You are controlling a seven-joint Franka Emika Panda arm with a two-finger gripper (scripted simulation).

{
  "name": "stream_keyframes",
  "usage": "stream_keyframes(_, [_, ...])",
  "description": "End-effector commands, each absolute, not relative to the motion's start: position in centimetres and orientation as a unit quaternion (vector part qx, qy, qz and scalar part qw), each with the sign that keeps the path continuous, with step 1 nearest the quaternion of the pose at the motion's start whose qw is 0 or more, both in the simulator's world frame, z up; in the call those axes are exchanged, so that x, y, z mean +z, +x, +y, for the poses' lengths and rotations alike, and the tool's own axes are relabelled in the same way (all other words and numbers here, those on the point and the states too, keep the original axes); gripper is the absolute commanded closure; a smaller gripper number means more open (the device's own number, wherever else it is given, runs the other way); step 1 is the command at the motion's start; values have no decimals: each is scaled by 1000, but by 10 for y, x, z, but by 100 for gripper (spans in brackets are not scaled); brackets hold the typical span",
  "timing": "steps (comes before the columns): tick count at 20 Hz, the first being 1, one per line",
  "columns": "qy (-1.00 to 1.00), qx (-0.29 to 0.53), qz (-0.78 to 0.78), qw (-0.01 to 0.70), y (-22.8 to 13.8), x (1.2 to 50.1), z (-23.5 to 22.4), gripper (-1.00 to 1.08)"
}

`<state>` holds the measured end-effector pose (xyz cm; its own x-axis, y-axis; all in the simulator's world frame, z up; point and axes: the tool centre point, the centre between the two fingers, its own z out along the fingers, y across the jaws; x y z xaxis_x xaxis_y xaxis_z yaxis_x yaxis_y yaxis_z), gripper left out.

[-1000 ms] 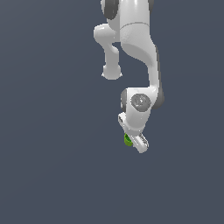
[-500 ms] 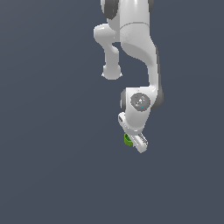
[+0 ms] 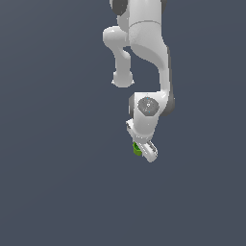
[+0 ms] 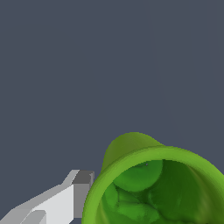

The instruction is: Pick up the object and move it to a goal position.

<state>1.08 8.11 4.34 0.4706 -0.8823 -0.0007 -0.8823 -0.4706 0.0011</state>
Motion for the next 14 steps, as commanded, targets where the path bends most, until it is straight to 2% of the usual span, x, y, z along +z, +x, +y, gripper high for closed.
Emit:
stream_keyframes(1, [857,0,-515,0,1,45,74,108])
stream_keyframes(14, [857,0,-515,0,-76,49,23,108])
